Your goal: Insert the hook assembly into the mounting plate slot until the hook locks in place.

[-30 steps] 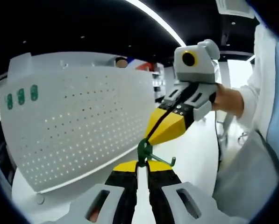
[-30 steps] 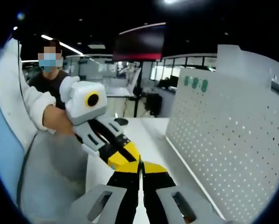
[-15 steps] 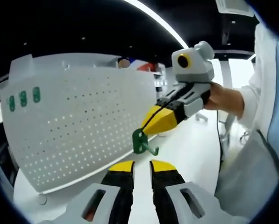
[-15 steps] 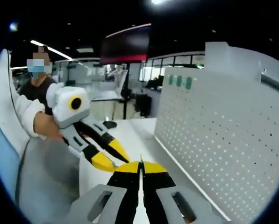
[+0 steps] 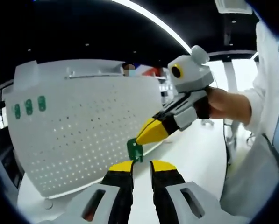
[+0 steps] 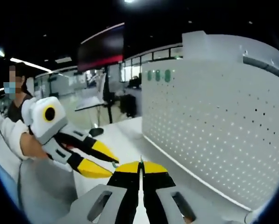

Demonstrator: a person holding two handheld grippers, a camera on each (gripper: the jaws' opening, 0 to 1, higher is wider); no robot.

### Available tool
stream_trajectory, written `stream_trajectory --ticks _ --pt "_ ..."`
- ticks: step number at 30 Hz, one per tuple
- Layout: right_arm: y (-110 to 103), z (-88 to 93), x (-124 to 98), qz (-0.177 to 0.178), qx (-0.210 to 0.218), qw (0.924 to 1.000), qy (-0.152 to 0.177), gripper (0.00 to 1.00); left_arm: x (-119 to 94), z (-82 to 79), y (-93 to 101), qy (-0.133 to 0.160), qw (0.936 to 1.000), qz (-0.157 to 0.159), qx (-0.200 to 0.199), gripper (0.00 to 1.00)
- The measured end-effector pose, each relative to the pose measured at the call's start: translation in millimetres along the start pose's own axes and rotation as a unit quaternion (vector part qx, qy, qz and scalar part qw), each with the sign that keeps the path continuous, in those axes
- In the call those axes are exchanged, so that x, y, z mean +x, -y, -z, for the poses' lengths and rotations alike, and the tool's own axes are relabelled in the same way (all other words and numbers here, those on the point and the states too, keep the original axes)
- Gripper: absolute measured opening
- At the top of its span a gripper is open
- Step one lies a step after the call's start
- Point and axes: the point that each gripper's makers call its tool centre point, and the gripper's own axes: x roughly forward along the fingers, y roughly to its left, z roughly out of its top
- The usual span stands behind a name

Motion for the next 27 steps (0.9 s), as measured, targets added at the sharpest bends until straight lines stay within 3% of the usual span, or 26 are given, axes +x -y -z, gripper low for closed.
stream_trajectory --ticks 6,16,27 --pt "-3 -2.6 1 -0.007 0.038 0.9992 0.01 0.0 3 -6.2 -4.4 0.004 0.9996 -0.023 0.012 0.14" --pt "-10 -10.3 2 -0.019 0.052 0.9983 0.019 0.0 5 -12.2 -13.0 0.01 0.998 -0.059 0.02 0.09" --pt "-14 -14.1 2 -0.024 0.057 0.9978 0.024 0.0 6 -11.3 -16.3 0.007 0.997 -0.071 0.029 0.06"
